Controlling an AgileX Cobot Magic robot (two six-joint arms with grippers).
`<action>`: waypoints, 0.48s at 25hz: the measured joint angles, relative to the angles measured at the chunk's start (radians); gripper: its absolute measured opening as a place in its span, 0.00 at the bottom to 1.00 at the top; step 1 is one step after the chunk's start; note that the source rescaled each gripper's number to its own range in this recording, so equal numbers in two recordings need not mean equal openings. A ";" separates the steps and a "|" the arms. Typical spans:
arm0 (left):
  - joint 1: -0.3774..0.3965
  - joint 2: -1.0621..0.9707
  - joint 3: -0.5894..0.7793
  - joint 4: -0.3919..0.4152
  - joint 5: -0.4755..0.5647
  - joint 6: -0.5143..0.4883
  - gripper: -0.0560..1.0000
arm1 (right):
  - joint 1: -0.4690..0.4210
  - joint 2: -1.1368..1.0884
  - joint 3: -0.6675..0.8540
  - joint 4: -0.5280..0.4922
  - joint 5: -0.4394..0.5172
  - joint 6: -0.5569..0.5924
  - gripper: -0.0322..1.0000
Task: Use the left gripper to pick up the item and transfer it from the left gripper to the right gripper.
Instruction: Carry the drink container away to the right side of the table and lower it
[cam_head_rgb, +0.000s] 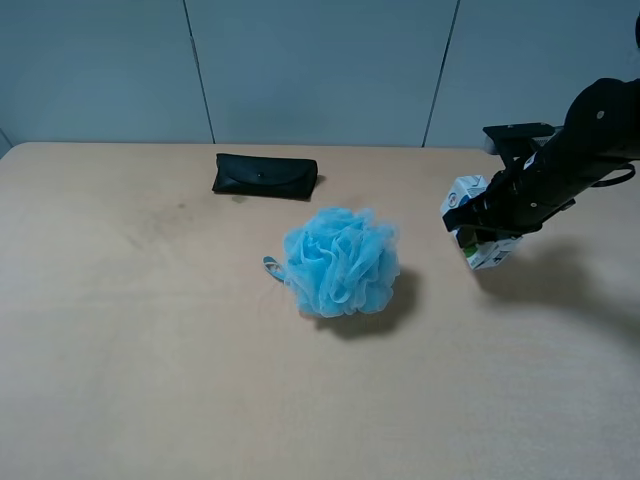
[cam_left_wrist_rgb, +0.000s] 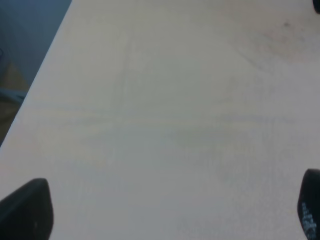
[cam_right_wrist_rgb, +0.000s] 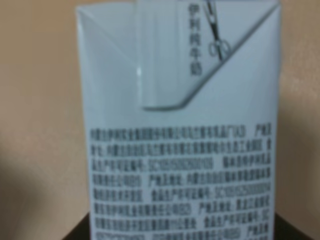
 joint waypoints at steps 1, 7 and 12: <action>0.000 0.000 0.000 0.000 0.000 0.000 0.97 | 0.000 0.006 0.000 0.000 -0.005 0.000 0.03; 0.000 0.000 0.000 0.000 0.000 0.000 0.97 | 0.000 0.056 0.000 -0.001 -0.020 0.000 0.03; 0.000 0.000 0.000 0.000 0.000 0.000 0.97 | 0.000 0.066 0.000 -0.003 -0.021 0.000 0.03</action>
